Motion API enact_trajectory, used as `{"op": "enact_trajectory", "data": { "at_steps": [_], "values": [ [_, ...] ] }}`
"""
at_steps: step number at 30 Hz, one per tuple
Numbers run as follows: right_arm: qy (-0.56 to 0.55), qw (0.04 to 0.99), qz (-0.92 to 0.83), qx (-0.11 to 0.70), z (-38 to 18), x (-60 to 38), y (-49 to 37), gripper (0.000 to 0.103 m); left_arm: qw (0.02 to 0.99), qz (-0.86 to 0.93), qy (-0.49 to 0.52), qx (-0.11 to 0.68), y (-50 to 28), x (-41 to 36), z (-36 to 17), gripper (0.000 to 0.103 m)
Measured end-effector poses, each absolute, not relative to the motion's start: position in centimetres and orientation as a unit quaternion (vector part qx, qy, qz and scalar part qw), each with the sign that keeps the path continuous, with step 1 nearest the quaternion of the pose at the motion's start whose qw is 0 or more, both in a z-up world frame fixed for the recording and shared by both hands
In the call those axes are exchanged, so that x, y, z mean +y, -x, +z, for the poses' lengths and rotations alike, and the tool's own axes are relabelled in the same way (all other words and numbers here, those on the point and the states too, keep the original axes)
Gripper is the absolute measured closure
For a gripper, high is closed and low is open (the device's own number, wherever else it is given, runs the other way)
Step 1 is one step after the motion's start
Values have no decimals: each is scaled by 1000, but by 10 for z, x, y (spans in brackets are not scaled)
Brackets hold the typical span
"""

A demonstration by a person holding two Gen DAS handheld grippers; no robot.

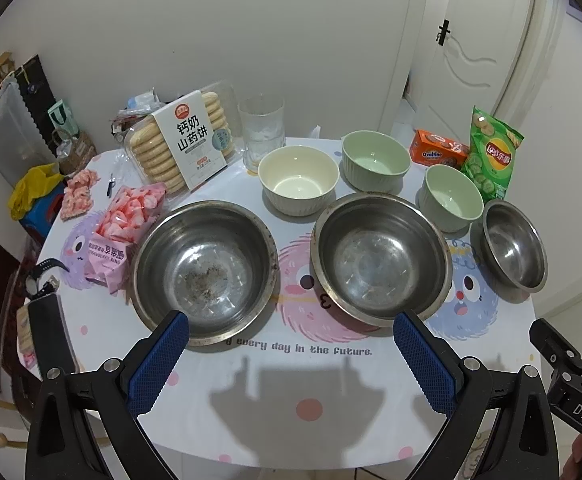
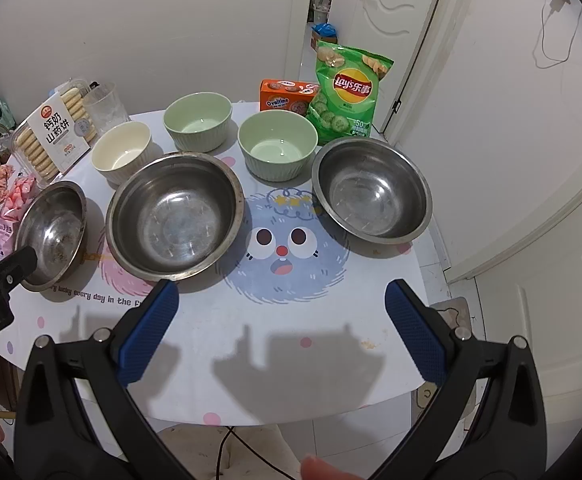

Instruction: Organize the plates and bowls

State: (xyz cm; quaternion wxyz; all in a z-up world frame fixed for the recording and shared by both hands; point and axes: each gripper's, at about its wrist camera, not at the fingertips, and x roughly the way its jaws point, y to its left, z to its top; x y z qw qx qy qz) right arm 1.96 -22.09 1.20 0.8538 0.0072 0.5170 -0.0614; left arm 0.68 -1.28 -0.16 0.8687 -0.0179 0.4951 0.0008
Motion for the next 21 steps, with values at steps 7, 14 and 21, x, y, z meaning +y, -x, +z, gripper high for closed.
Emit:
{"op": "enact_trajectory", "data": {
  "at_steps": [7, 14, 21],
  "values": [
    [-6, 851, -63, 522, 11, -219, -20, 0, 869, 1, 18, 495, -7, -12, -2, 0],
    [-6, 846, -61, 529, 7, -216, -23, 0, 872, -19, 40, 487, -7, -11, -2, 0],
    [-13, 851, -51, 522, 8, -221, -24, 0, 851, -66, 66, 516, -14, -27, -9, 0]
  ]
}}
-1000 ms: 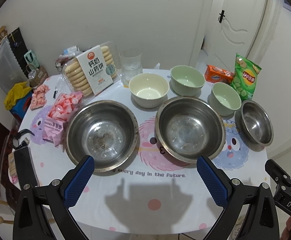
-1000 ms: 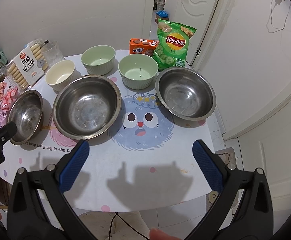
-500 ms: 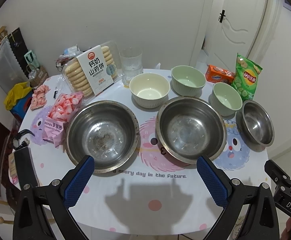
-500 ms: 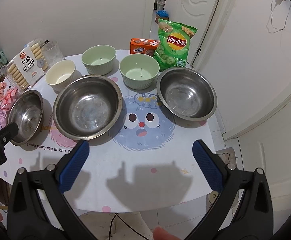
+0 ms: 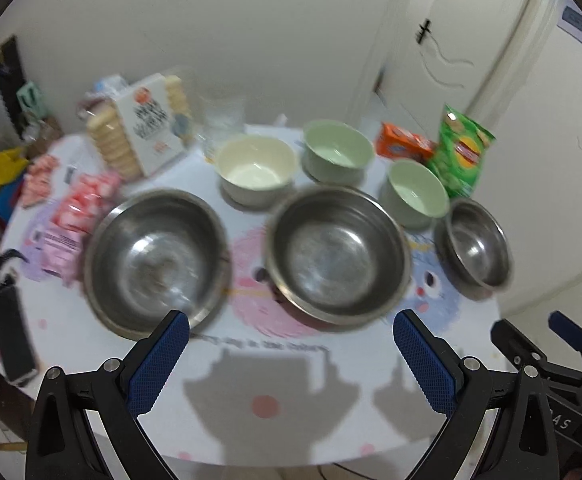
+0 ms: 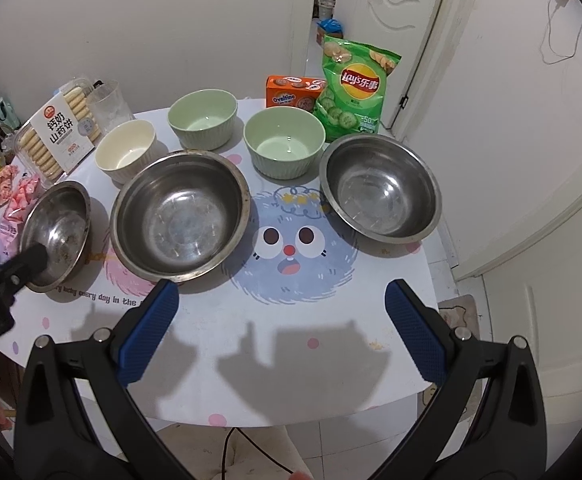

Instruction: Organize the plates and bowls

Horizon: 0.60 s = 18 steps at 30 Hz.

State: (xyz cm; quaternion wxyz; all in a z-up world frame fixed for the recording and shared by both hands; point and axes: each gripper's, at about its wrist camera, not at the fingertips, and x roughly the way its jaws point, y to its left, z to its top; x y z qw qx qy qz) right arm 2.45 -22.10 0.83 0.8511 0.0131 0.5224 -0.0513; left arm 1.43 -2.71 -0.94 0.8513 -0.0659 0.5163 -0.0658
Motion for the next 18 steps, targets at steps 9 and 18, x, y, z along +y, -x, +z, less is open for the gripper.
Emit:
{"op": "enact_trajectory", "data": {
  "at_steps": [9, 18],
  "values": [
    [-36, 853, -51, 519, 9, -261, -24, 0, 849, -142, 48, 506, -28, -89, -6, 0],
    [-36, 852, -50, 521, 5, -349, -57, 0, 808, -151, 116, 557, -53, -176, -36, 0]
  ]
}}
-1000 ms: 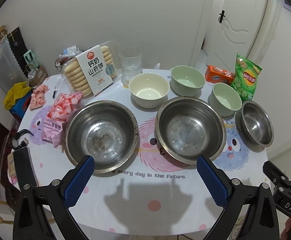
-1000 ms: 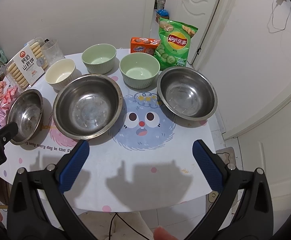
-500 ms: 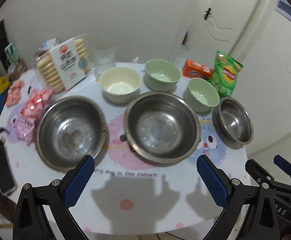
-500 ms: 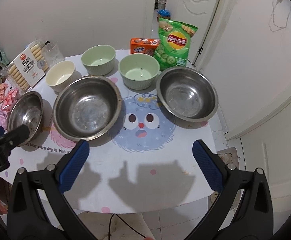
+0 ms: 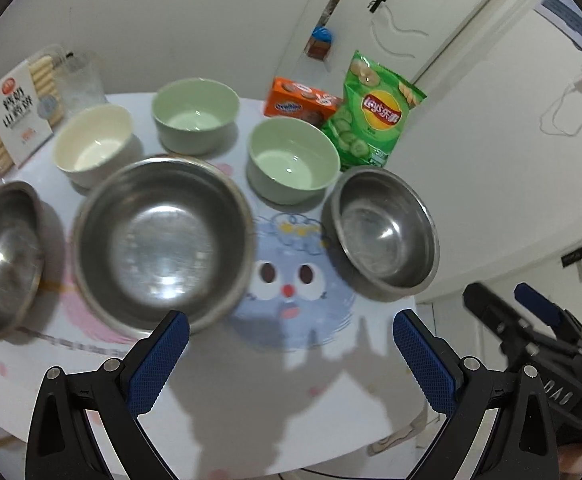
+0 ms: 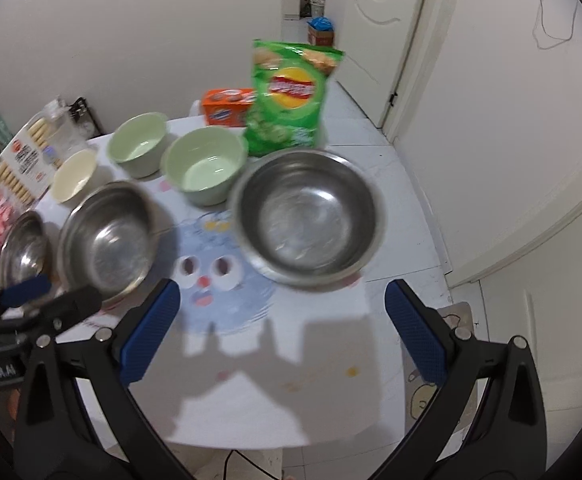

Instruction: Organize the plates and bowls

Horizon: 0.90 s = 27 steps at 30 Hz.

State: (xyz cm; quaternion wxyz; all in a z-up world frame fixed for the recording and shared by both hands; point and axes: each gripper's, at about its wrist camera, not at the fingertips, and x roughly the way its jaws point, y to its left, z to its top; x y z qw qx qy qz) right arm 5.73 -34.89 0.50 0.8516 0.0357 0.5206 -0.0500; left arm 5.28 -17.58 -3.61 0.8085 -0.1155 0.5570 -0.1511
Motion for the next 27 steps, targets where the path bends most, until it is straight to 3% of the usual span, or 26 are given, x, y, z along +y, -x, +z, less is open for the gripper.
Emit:
{"op": "enact_trajectory", "data": {
  "at_steps": [18, 22, 27],
  "values": [
    [-88, 820, -13, 566, -55, -474, -131, 0, 747, -74, 243, 614, -102, -255, -117, 1],
    [-104, 807, -7, 581, -72, -485, -147, 3, 733, -63, 252, 629, -110, -261, -135, 12],
    [-115, 786, 9, 608, -93, -488, -153, 9, 730, -51, 263, 629, -120, -261, -146, 14]
  ]
}}
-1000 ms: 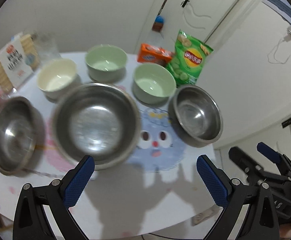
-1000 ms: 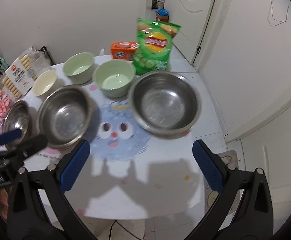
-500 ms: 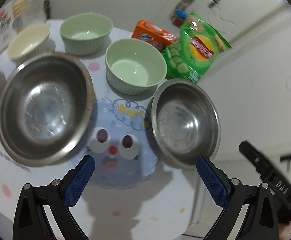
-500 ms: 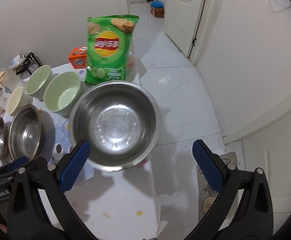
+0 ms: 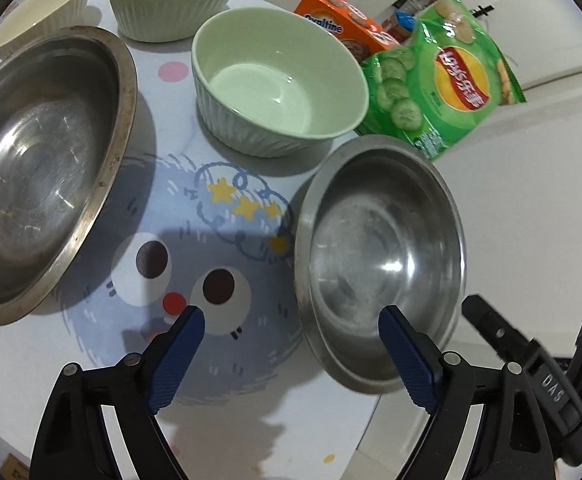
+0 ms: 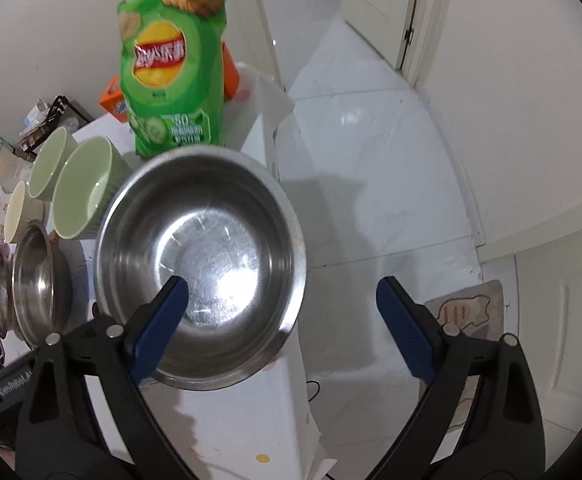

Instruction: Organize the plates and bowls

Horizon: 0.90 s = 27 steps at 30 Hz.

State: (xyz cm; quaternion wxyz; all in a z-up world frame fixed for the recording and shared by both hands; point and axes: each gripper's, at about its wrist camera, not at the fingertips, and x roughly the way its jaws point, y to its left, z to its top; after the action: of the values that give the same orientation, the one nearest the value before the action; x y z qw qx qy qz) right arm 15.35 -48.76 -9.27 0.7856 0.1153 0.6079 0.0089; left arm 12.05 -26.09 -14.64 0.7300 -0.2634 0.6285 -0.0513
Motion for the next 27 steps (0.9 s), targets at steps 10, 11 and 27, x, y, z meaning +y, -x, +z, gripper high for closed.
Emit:
{"op": "enact_trajectory", "data": {
  "at_steps": [10, 11, 27],
  "values": [
    [-132, 758, 27, 639, -118, -491, -165, 36, 718, -50, 268, 640, -139, -267, -172, 36],
    [-132, 755, 30, 642, -120, -491, -166, 40, 718, -50, 268, 640, -140, -268, -173, 36],
    [-129, 739, 18, 661, -130, -496, -178, 82, 713, -64, 249, 652, -165, -281, -191, 79]
  ]
}}
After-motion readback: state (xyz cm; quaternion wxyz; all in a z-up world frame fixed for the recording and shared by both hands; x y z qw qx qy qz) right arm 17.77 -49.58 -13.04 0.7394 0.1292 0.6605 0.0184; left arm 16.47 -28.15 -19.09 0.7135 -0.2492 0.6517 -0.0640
